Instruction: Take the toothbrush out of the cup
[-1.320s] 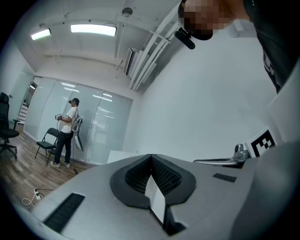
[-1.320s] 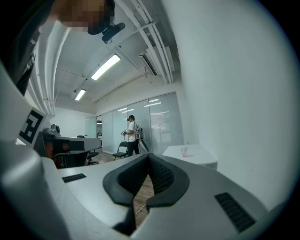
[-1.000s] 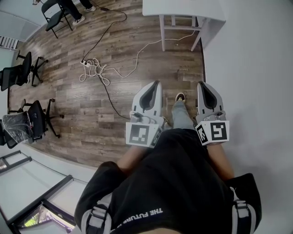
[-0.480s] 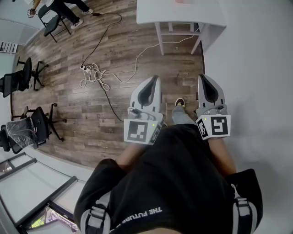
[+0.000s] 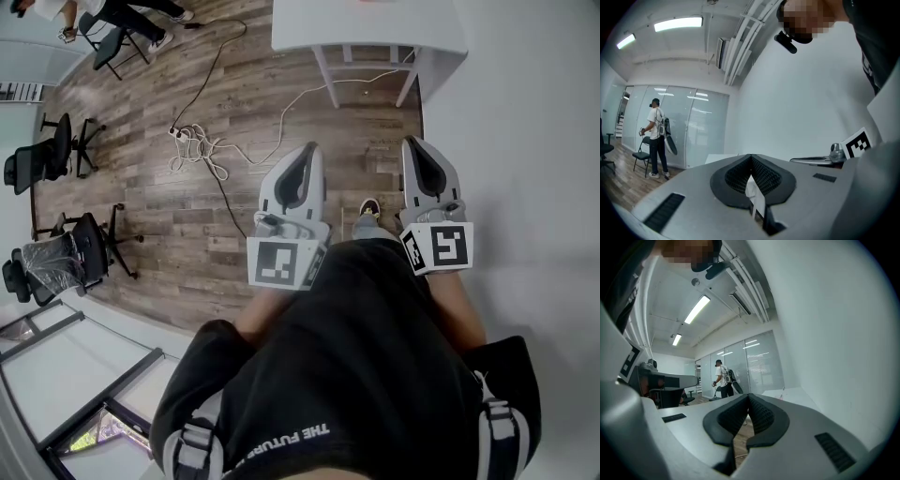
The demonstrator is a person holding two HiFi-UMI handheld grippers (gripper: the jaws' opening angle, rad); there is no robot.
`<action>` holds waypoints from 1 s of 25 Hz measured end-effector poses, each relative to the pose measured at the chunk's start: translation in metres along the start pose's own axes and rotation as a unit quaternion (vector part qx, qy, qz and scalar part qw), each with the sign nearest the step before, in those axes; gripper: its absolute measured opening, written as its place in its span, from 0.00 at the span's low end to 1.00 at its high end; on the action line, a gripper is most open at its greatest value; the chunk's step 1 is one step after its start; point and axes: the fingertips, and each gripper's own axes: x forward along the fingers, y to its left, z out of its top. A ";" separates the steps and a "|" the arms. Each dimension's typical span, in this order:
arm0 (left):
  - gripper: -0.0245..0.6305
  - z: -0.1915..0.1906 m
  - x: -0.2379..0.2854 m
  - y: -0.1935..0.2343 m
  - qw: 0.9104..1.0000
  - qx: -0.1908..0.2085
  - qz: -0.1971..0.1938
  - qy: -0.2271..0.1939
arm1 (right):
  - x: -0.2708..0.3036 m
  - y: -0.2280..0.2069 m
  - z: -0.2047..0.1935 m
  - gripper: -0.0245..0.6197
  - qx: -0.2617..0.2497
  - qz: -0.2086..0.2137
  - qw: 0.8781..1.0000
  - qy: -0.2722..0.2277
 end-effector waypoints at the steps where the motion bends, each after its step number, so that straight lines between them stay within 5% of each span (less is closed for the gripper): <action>1: 0.07 -0.002 0.005 -0.004 1.000 0.006 0.000 0.001 | 0.001 -0.006 -0.001 0.06 0.002 0.003 1.000 -0.001; 25: 0.07 -0.005 0.061 -0.046 0.998 0.039 -0.019 0.039 | 0.013 -0.078 0.000 0.06 0.017 -0.010 1.000 -0.017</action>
